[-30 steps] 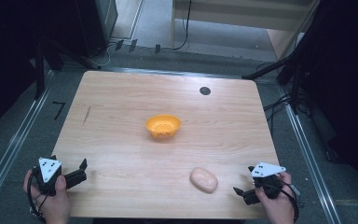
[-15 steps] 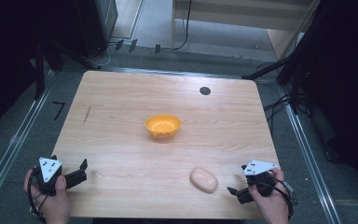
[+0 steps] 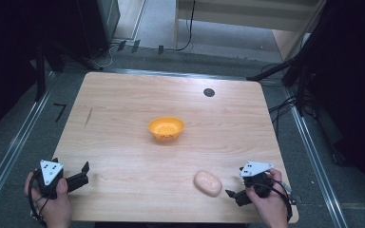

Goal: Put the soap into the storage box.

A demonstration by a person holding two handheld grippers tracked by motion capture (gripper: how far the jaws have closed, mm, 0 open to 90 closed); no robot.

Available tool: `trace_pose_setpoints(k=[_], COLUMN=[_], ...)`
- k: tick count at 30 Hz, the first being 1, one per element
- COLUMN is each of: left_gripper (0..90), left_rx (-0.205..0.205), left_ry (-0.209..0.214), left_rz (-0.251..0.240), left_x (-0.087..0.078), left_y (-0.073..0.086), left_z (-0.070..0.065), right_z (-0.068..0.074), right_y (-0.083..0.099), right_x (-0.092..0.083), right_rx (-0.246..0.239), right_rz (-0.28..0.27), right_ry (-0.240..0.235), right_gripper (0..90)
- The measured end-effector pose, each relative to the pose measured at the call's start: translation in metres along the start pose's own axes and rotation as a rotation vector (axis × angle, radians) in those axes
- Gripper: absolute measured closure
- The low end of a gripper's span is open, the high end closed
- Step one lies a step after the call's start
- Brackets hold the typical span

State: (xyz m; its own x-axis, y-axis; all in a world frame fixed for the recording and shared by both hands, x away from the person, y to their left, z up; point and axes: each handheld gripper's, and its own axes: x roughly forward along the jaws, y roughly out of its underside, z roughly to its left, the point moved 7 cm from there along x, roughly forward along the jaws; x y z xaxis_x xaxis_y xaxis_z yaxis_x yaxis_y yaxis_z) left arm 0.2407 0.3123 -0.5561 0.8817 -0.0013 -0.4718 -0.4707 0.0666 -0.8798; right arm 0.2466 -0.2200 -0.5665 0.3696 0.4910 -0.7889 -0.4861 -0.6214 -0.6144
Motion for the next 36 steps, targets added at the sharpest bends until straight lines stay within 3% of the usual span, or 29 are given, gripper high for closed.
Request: trace_pose_setpoints(k=[27, 36], left_gripper=[0.8, 0.8], left_rx=[0.000, 0.000], left_ry=[0.003, 0.009], left_rz=[0.011, 0.010], left_x=[0.001, 0.001], left_y=[0.000, 0.000], left_z=[0.000, 0.000], right_z=[0.026, 0.031], right_y=[-0.023, -0.027], right_x=[0.023, 0.030], right_rx=[-0.024, -0.035], right_rz=[0.006, 0.021], right_ry=[-0.072, -0.073], right_gripper=[5.9, 6.1])
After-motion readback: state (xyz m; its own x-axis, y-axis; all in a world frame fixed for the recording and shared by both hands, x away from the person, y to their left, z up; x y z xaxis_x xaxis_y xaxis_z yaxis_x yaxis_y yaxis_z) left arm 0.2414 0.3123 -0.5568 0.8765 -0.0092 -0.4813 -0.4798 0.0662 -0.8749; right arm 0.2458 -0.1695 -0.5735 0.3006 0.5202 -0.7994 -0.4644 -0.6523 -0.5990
